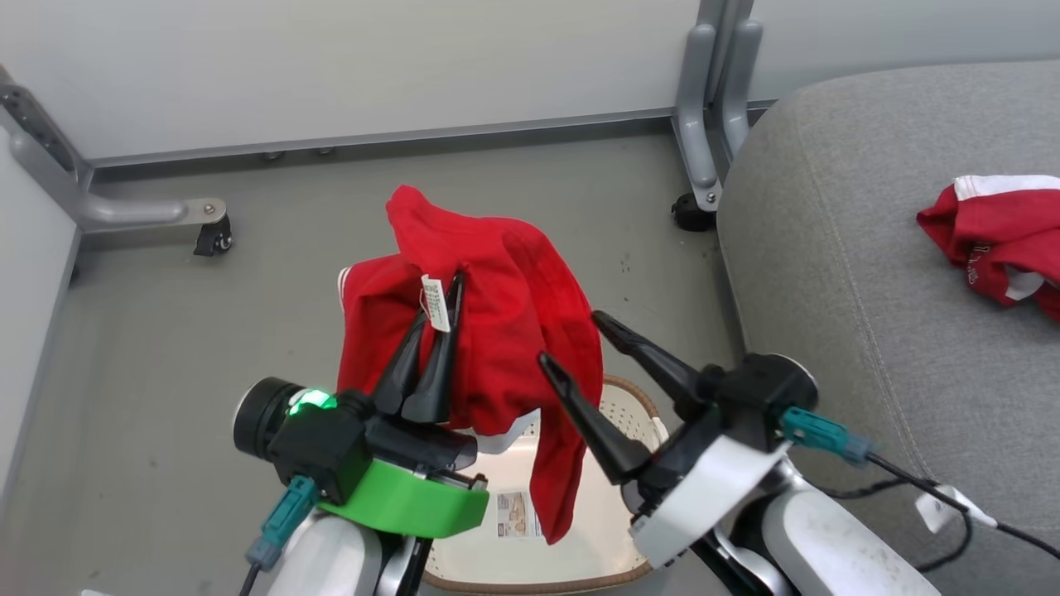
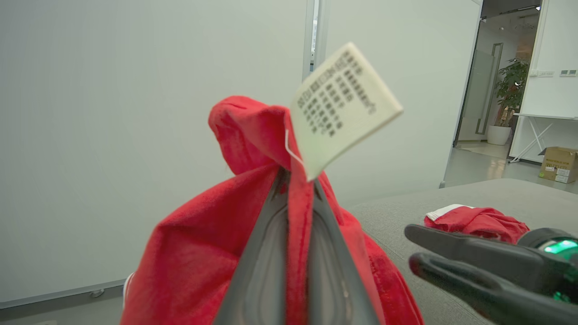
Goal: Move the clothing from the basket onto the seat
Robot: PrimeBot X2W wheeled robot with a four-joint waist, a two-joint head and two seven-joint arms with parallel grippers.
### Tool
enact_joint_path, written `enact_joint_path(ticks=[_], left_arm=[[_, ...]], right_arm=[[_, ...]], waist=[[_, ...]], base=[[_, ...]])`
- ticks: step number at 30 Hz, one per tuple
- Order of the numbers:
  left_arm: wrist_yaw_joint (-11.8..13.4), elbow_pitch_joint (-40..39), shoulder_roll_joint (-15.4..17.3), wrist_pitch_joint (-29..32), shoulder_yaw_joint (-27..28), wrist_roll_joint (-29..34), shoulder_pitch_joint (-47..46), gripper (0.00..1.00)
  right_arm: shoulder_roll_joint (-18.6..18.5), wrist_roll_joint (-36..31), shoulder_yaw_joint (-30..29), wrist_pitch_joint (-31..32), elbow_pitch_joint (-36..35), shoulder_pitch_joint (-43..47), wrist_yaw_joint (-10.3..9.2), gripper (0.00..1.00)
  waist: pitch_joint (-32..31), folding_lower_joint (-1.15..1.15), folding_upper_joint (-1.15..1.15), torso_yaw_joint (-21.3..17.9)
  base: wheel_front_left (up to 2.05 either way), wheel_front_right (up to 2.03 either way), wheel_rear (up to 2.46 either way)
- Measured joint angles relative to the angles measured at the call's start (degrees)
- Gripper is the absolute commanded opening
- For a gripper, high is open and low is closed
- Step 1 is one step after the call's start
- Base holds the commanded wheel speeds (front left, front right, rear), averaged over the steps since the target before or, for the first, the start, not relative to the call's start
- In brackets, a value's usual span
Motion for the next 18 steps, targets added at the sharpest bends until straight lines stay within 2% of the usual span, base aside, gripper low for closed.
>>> enact_joint_path(ticks=[11, 18], left_arm=[[-0.8, -0.4, -0.6, 0.0, -3.2, 0.1, -1.1, 0.0], [-1.0, -0.3, -0.6, 0.0, -3.7, -0.2, -1.2, 0.0]], right_arm=[[-1.5, 6.4, 8.8, -3.1, 10.8, -10.5, 0.0, 1.0], [-2.1, 10.1, 14.3, -4.9, 14.2, -15.1, 0.0, 1.0]], waist=[[1.2, 0.0, 0.0, 2.2], [1.3, 0.0, 0.0, 2.3]], base=[[0.0, 0.0, 0.0], [0.0, 0.0, 0.0]])
